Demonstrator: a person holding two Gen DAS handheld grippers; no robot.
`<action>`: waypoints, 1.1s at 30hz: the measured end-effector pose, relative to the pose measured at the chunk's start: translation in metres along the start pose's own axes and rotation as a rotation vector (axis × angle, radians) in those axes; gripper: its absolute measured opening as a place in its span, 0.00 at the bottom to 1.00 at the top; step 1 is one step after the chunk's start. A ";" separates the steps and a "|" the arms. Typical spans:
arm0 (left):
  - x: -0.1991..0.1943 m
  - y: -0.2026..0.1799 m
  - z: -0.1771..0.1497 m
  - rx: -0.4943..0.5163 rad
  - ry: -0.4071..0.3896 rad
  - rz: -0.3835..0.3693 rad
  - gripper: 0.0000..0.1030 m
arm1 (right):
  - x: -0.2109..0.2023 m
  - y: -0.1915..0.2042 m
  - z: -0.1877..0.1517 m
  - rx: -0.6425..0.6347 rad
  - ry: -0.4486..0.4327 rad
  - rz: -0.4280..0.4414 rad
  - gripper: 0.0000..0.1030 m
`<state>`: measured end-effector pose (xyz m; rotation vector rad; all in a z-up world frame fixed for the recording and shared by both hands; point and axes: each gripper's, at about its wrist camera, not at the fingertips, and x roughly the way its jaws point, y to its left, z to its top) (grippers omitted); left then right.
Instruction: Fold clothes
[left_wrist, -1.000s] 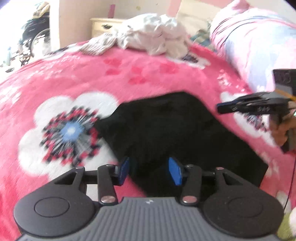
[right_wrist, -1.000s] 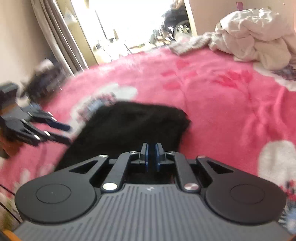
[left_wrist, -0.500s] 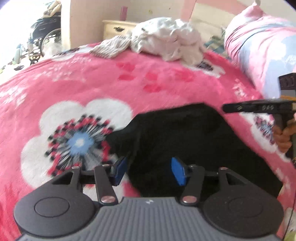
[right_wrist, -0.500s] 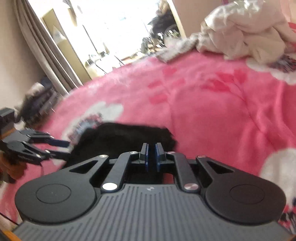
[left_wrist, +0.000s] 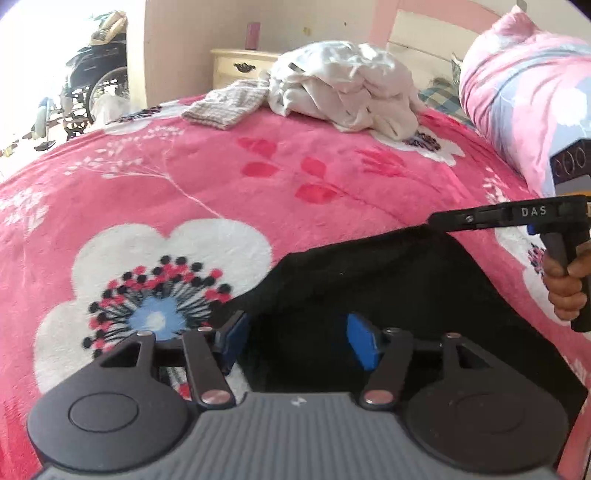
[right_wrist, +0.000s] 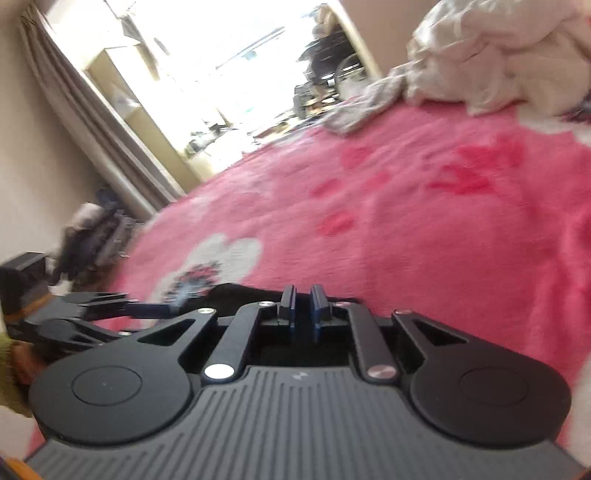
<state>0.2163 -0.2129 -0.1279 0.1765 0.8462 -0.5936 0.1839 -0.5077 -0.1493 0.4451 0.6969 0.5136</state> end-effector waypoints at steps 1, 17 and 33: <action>0.005 0.001 0.000 -0.007 0.005 0.020 0.59 | 0.009 0.001 -0.002 -0.004 0.027 -0.005 0.08; -0.053 0.019 0.004 -0.253 -0.032 0.046 0.80 | -0.059 0.018 -0.023 0.111 -0.080 -0.260 0.54; -0.106 -0.019 -0.006 -0.220 -0.101 0.040 0.97 | -0.060 0.085 -0.035 -0.043 0.003 -0.394 0.91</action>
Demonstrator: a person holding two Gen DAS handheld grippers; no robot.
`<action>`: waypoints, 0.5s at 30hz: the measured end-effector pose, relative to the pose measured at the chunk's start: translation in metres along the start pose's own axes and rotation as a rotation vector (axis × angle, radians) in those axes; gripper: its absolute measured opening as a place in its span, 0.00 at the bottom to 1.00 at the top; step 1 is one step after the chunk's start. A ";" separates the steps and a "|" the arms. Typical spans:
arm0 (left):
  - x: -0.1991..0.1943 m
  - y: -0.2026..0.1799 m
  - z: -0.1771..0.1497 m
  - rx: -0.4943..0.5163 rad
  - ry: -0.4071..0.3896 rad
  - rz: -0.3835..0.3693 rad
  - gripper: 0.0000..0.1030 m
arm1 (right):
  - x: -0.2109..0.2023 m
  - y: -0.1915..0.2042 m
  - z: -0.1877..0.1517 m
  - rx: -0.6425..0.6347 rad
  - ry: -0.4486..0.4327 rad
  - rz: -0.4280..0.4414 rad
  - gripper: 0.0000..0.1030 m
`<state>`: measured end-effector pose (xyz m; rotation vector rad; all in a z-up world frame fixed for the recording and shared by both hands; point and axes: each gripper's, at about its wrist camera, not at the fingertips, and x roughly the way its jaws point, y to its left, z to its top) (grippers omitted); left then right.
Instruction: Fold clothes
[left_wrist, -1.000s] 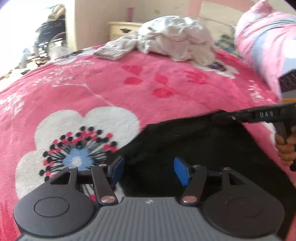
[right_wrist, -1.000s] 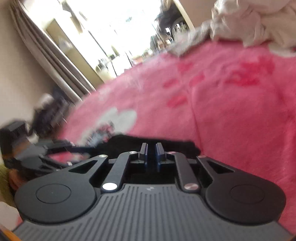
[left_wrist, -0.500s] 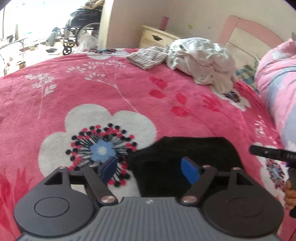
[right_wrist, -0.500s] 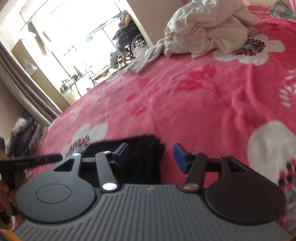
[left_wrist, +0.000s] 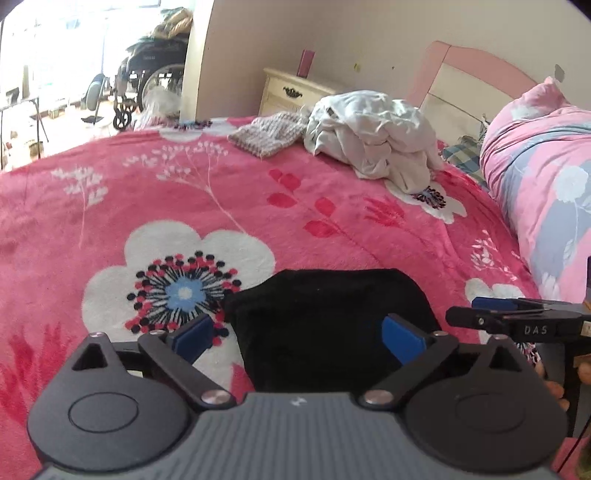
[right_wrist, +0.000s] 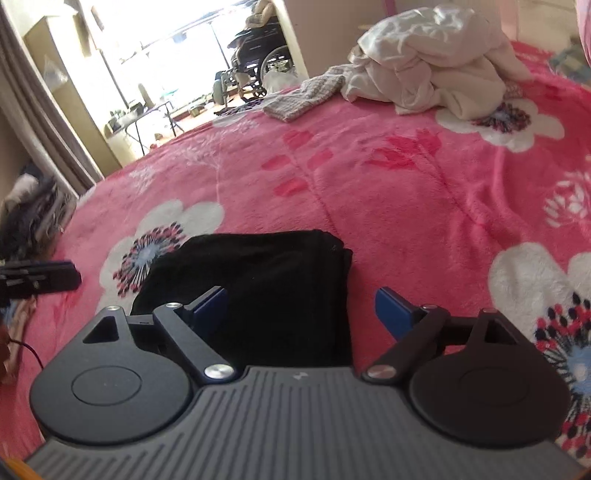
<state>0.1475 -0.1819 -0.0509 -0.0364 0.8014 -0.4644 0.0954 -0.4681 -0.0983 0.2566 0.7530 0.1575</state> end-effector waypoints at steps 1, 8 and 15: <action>-0.002 -0.001 0.000 -0.002 -0.005 0.002 0.97 | -0.002 0.002 0.000 -0.007 -0.005 0.001 0.99; -0.010 -0.005 0.002 -0.019 -0.022 0.017 0.99 | -0.012 0.020 -0.001 -0.050 -0.013 -0.055 0.99; -0.014 -0.008 -0.002 -0.020 -0.029 0.044 1.00 | -0.005 0.033 -0.003 -0.085 0.064 -0.196 0.99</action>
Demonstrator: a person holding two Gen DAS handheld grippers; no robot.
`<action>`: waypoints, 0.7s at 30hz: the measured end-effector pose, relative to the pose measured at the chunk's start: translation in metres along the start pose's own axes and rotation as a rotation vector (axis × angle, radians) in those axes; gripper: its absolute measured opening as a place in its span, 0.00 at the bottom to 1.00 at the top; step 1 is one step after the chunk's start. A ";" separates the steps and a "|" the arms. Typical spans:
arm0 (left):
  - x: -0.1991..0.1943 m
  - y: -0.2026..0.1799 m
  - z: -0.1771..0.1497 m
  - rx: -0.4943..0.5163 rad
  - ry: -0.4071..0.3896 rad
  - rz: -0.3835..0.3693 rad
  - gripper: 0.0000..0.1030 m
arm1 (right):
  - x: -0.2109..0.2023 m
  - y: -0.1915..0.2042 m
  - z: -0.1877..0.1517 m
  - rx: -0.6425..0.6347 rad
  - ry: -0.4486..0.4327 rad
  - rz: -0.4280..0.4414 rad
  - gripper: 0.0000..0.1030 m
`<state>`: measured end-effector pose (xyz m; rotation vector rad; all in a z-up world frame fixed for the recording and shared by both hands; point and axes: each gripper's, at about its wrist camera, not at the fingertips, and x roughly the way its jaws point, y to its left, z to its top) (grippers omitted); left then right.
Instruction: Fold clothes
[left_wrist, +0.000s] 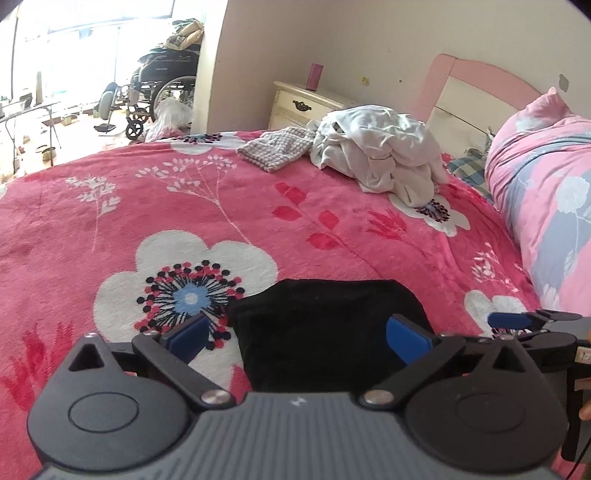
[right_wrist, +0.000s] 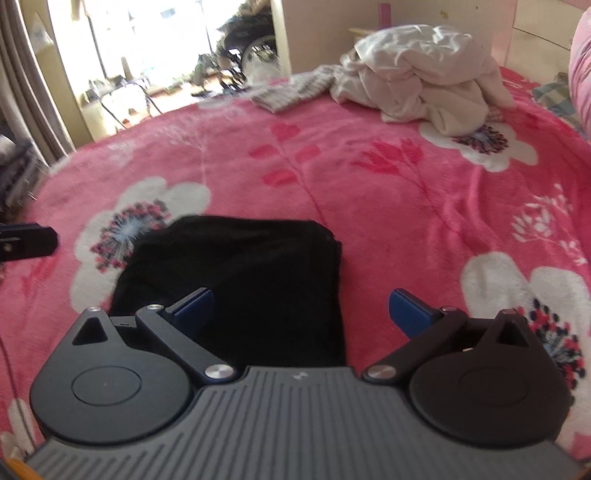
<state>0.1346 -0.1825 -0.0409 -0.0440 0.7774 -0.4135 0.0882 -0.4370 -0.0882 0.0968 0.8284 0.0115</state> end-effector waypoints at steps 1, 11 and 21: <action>0.000 0.000 -0.001 -0.003 0.001 0.005 1.00 | 0.002 0.002 0.000 -0.005 0.023 -0.022 0.99; 0.008 0.001 -0.009 -0.040 0.029 0.044 1.00 | 0.014 0.013 -0.004 -0.062 0.138 -0.134 0.99; 0.013 -0.003 -0.012 -0.016 0.043 0.093 1.00 | 0.019 0.022 -0.006 -0.152 0.164 -0.212 0.99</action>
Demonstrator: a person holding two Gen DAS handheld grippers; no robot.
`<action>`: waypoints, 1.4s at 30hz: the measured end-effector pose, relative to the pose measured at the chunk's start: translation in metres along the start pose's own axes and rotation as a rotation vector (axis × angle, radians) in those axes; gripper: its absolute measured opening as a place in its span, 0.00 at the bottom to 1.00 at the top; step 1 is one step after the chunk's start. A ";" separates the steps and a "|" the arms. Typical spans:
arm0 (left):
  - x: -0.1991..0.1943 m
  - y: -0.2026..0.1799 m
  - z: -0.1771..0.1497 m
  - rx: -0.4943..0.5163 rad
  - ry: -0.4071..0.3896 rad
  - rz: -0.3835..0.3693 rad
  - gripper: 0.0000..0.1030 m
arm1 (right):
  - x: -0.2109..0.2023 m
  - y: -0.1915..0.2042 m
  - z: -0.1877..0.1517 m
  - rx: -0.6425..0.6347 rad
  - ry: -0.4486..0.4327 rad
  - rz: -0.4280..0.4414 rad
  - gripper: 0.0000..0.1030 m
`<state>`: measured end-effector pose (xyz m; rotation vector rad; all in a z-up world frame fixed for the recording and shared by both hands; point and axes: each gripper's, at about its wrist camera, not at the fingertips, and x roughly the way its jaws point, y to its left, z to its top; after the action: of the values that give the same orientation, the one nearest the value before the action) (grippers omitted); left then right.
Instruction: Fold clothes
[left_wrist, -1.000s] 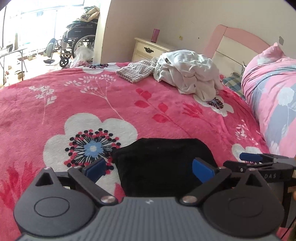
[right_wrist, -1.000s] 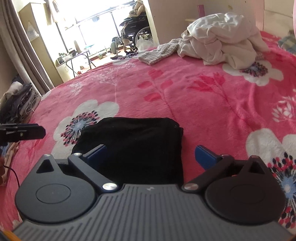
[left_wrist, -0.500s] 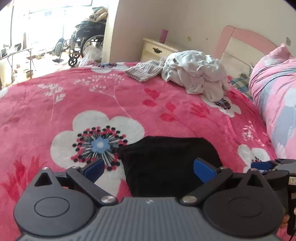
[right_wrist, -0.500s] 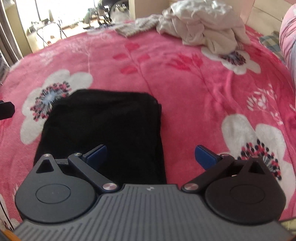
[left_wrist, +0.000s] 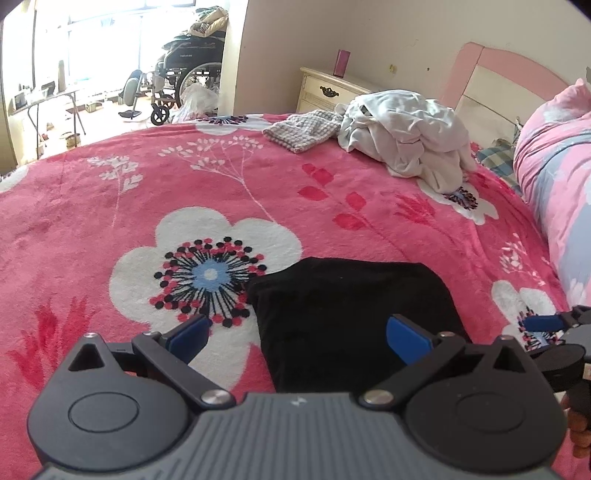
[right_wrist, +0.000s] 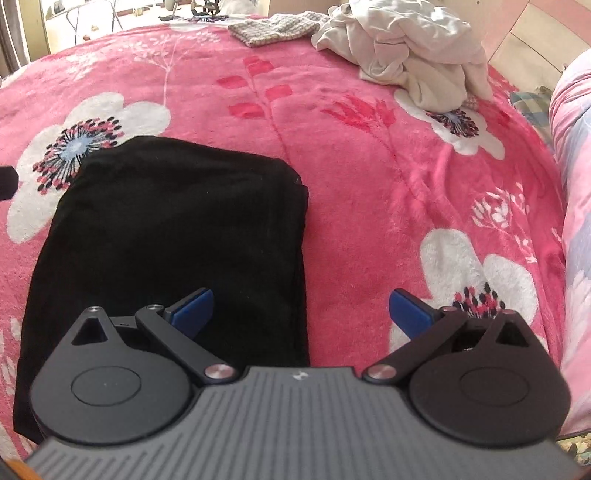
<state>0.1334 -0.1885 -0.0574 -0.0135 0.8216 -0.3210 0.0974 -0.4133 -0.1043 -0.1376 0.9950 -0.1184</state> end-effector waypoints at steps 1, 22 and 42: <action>0.000 -0.001 -0.001 0.004 0.001 0.005 1.00 | 0.000 0.000 0.000 -0.001 0.000 -0.004 0.99; 0.018 -0.017 -0.019 0.116 0.052 0.247 1.00 | 0.010 0.009 -0.006 -0.011 0.038 -0.010 0.99; -0.001 -0.024 -0.020 0.079 -0.002 0.255 1.00 | -0.055 -0.017 -0.006 0.198 -0.327 0.211 0.99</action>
<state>0.1121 -0.2086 -0.0674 0.1632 0.7985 -0.1124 0.0619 -0.4220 -0.0594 0.1271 0.6618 0.0000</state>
